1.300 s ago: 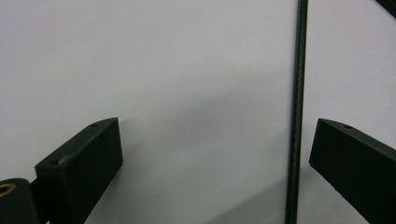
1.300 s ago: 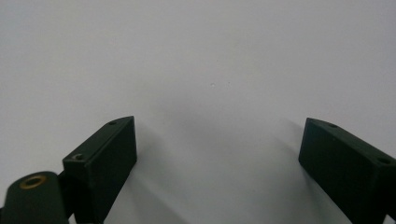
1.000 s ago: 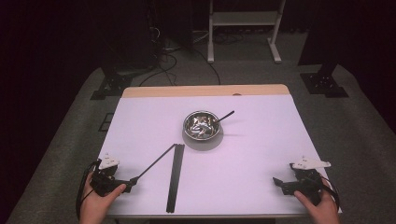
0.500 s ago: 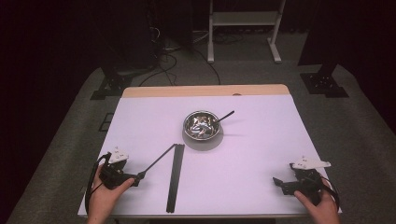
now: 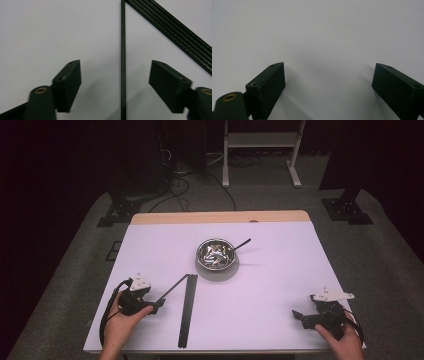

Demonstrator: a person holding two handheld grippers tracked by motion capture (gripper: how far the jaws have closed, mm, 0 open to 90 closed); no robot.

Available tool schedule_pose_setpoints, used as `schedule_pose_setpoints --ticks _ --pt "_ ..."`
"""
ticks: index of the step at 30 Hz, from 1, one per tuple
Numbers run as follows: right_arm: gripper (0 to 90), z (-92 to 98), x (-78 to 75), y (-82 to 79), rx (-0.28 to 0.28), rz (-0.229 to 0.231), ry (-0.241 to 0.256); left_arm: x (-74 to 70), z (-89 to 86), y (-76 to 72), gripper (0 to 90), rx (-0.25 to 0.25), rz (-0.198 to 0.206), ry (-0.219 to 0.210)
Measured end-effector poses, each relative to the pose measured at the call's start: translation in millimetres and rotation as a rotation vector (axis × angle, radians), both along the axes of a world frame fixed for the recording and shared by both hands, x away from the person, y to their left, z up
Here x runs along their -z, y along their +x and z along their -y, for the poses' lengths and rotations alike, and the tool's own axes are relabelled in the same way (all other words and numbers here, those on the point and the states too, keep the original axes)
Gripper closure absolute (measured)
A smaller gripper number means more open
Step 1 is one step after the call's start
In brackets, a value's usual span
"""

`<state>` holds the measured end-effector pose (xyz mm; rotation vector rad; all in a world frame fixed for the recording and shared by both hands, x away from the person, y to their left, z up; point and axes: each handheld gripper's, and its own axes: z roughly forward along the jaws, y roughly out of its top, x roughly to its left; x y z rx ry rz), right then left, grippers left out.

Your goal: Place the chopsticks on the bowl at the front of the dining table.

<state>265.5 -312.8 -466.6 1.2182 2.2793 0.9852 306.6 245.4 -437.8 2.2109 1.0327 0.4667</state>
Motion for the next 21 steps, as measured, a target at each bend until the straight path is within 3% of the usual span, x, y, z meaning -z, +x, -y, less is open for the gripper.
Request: schedule_pose_setpoints --ticks 3,5,7,9,13,17,21 --pt "10.0 0.0 0.0 0.0 0.000 0.000 -0.001 -1.0 2.6 2.8 34.8 -0.008 0.003 0.012" --pt "10.0 0.0 0.0 0.0 -0.001 0.000 -0.001 -0.9 3.5 4.3 37.7 -0.006 0.024 -0.004" --pt "10.0 0.0 0.0 0.0 0.000 0.000 0.000 -0.4 4.8 6.5 40.6 -0.005 0.021 -0.021" --pt "10.0 0.0 0.0 0.0 0.000 0.000 0.000 -0.1 6.0 8.3 40.4 0.004 0.024 -0.010" --pt "10.0 0.0 0.0 0.0 0.000 0.000 0.000 0.2 8.9 11.6 42.2 0.005 0.004 -0.023" --pt "10.0 0.0 0.0 -0.1 0.000 0.000 -0.001 0.1 11.3 14.9 41.3 0.012 0.015 -0.013" --pt "10.0 0.0 0.0 -0.1 0.000 0.000 -0.001 1.1 14.4 17.6 44.7 0.014 -0.011 -0.023"
